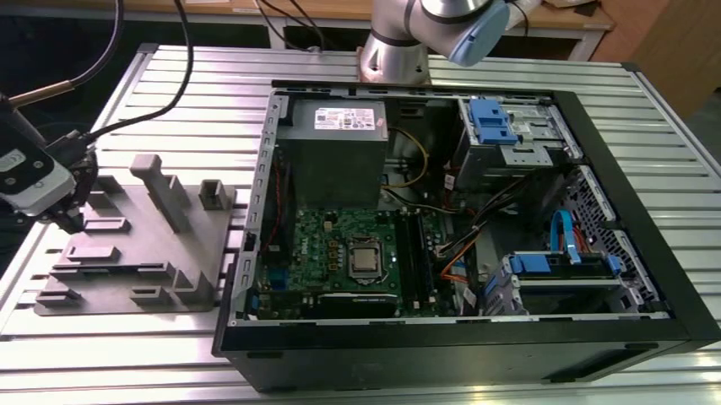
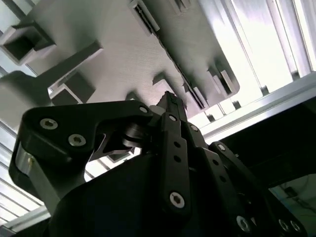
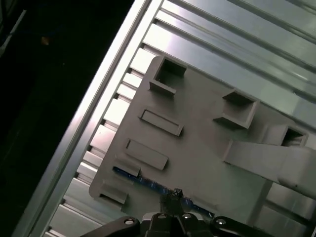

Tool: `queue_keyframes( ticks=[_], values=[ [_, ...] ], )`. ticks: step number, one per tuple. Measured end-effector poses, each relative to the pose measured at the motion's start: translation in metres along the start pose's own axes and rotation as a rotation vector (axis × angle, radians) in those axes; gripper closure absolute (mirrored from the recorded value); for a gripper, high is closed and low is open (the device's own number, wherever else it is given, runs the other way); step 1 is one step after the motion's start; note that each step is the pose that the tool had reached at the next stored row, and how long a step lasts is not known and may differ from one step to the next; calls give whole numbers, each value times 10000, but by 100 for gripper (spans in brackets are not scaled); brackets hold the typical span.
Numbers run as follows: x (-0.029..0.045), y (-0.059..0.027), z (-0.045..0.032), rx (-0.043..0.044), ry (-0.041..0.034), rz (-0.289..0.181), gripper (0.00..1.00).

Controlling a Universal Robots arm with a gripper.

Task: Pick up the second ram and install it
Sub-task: 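Pick up the second ram and move it above second insertion slot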

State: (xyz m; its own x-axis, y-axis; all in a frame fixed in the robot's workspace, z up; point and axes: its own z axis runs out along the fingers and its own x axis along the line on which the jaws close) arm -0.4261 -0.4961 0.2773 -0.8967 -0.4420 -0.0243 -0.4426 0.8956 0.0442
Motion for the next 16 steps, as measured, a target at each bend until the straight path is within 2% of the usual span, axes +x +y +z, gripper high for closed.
queue_keyframes(
  ticks=[16],
  values=[
    [1, -3, 61, -67, 129, -2902, 93]
  ],
)
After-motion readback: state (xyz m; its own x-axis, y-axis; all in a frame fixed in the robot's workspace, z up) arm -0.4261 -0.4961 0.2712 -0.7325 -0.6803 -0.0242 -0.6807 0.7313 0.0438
